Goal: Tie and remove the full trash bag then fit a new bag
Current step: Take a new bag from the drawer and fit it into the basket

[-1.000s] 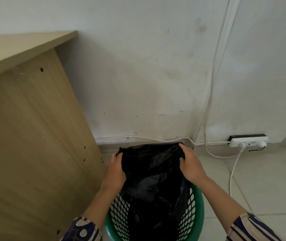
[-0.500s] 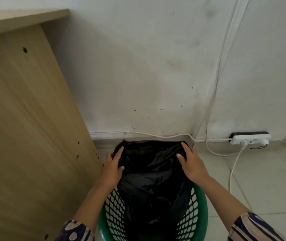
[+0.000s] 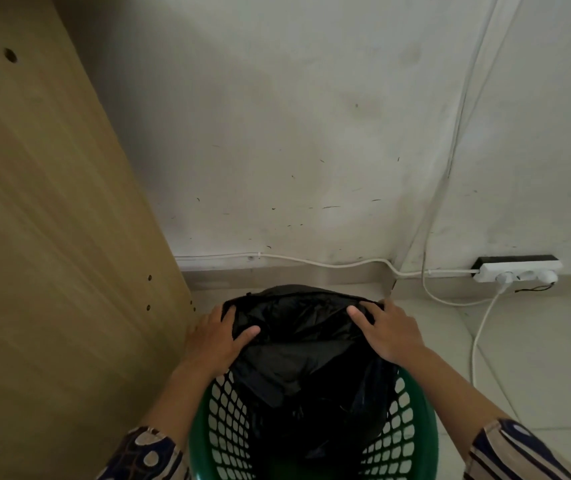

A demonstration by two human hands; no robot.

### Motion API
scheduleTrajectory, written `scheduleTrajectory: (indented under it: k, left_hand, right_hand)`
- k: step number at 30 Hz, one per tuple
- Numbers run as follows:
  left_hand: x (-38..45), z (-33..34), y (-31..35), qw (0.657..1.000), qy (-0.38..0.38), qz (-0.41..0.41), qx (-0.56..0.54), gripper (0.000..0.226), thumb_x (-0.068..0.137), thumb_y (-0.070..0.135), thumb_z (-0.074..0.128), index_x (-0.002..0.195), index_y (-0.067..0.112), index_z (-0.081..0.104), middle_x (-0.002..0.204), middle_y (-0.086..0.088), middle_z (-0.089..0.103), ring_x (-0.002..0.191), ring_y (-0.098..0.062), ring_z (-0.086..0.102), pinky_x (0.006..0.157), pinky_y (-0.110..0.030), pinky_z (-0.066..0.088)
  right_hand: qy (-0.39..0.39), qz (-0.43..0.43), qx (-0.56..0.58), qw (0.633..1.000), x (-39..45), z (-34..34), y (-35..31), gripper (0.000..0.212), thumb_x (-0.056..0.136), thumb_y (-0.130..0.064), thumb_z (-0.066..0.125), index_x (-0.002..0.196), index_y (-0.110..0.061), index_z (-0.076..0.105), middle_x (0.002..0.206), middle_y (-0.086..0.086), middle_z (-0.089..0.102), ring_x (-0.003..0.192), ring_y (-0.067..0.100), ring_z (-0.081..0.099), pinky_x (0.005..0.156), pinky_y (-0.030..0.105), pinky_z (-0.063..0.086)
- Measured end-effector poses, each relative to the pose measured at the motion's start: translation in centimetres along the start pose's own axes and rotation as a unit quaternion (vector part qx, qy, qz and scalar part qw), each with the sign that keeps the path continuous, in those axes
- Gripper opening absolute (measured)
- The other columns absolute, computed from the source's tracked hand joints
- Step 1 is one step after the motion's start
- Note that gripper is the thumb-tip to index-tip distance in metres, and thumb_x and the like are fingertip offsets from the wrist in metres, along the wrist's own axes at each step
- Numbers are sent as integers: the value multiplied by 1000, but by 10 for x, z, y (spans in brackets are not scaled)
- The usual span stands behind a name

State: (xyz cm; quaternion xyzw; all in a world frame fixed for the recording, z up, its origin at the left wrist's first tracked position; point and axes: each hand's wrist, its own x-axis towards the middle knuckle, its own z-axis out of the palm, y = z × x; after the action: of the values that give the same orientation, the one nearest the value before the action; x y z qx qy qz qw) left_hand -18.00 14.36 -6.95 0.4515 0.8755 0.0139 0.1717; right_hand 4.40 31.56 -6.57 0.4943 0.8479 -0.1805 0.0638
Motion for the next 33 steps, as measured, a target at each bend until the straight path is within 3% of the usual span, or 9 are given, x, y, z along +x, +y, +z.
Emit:
scheduleTrajectory:
  k: [5,9,14,17,20,24,28,30,33]
  left_hand:
    - [12,5,-10,970,-47,-47,-235,90,55,92,34,97,17,62,100,-4,68,87,-19,64,83,-40,52]
    - [7,4,-2,926,-24,-71,-369,57,80,57,56,92,1,62,95,-12,66,88,-28,64,68,-29,46]
    - [-11,9,-6,949,117,21,-291,47,88,33,55,132,20,43,143,-6,36,128,-18,37,102,-32,35]
    - [-26,13,-6,972,88,55,-213,61,89,53,42,142,26,28,155,3,14,143,-16,11,115,-35,17]
    - [-37,17,-6,991,34,76,-101,110,52,93,1,144,33,10,152,13,-8,143,-14,-11,116,-38,8]
    - [-46,19,-8,993,58,100,-39,117,48,89,-20,145,31,9,155,3,-10,136,-9,-23,115,-39,7]
    - [-61,20,1,968,80,209,112,78,73,83,19,117,33,59,139,-2,48,135,-21,20,112,-41,15]
    - [-63,22,4,953,66,225,192,55,57,80,52,89,39,69,116,1,67,122,-29,46,103,-51,32]
    - [-66,19,8,963,70,195,175,52,17,38,92,63,38,67,92,2,74,98,-27,68,73,-53,54]
  right_hand:
    - [-12,11,57,998,7,6,5,66,89,-61,14,129,-18,46,135,7,42,122,28,41,101,43,31]
    - [1,12,104,994,3,5,6,59,91,-57,20,122,-17,51,128,7,49,117,28,45,97,42,31]
    - [170,-84,103,977,-21,10,7,72,86,-65,16,124,-15,51,132,9,53,120,29,49,97,42,39]
    - [188,-130,59,972,-33,18,7,86,83,-70,3,125,-14,52,134,13,52,122,33,50,97,46,40]
    - [145,-137,30,979,-42,23,9,106,67,-78,-17,138,-21,36,148,6,34,138,26,28,108,40,26]
    - [136,-159,31,977,-53,15,7,98,73,-76,-12,136,-22,40,147,6,35,138,27,28,110,38,23]
    - [150,-212,-49,964,-68,23,11,63,92,-59,14,110,-24,64,127,7,60,124,28,43,98,36,27]
    - [126,-211,-81,966,-72,28,18,64,91,-60,14,102,-27,67,123,6,62,122,27,46,99,39,36]
    - [105,-185,-112,971,-74,26,27,72,90,-62,7,99,-27,69,118,7,65,113,30,59,86,46,50]
